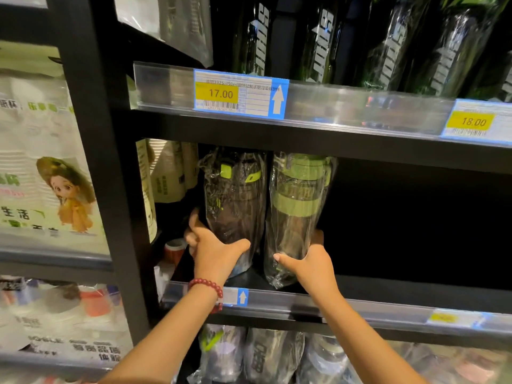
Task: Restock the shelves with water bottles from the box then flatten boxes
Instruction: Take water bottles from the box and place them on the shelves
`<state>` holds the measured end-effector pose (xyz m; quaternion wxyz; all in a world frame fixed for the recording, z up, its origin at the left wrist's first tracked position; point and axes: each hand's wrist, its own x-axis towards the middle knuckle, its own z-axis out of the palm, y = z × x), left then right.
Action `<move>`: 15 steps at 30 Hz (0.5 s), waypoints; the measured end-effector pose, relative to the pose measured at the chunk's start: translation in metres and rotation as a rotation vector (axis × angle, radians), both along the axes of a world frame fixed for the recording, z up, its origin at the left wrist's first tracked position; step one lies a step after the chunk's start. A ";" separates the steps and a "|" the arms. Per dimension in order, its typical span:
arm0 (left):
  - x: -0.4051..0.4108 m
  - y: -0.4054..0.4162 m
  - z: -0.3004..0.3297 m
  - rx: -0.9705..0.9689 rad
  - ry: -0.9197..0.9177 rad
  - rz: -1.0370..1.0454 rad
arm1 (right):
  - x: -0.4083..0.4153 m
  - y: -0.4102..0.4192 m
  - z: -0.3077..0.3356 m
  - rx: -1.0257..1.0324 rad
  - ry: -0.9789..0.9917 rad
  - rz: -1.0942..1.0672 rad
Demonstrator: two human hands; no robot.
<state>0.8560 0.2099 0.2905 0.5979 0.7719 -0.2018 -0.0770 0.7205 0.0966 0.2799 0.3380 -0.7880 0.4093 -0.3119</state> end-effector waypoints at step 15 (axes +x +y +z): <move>0.029 -0.012 0.013 -0.041 0.136 -0.116 | 0.002 -0.001 0.008 -0.024 0.172 -0.002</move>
